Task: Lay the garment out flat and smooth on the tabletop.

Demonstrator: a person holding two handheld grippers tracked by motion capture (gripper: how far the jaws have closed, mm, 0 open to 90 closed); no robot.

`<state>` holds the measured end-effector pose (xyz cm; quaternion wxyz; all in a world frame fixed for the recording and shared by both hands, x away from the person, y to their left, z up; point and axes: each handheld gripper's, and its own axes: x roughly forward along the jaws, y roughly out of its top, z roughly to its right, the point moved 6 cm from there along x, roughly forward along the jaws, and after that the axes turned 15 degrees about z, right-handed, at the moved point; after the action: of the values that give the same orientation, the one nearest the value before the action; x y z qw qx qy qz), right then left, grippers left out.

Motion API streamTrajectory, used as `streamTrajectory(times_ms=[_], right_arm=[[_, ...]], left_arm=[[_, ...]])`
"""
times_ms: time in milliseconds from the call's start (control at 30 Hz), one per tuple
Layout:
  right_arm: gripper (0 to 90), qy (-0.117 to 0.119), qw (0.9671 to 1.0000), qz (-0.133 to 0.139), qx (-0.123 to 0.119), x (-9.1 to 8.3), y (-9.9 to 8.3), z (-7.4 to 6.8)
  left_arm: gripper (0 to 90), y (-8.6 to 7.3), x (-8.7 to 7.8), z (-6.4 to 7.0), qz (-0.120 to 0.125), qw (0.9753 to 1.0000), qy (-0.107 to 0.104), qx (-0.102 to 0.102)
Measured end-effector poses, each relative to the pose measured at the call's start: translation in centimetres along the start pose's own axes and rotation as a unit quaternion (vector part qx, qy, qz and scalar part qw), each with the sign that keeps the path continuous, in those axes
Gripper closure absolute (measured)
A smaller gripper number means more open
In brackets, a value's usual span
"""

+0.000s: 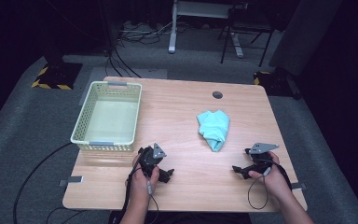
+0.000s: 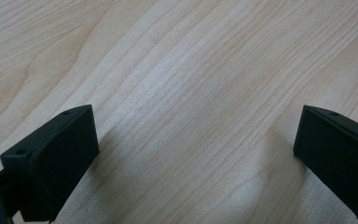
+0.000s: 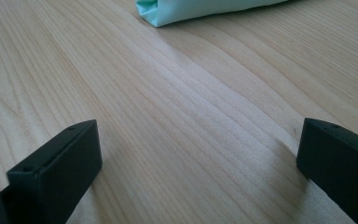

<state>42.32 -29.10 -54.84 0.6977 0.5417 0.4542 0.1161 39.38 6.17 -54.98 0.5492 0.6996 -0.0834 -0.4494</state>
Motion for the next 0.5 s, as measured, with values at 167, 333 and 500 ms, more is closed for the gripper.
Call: streamTrajectory(times_ms=[167,333,500], right_arm=[[0.3,-0.009,0.9999,0.0,0.006,0.08,0.05,-0.04],[8.4,-0.008,0.9999,-0.014,0.0,-0.21,0.29,-0.19],[14.6,-0.006,0.9999,-0.014,0.004,-0.42,0.84,-0.24]], left_arm=[[0.1,0.1,0.12,-0.3,-0.001,1.0,0.001,0.001],[0.1,0.11,0.16,-0.3,0.0,1.0,-0.001,0.001],[0.1,0.11,0.16,-0.28,0.0,1.0,-0.002,0.001]])
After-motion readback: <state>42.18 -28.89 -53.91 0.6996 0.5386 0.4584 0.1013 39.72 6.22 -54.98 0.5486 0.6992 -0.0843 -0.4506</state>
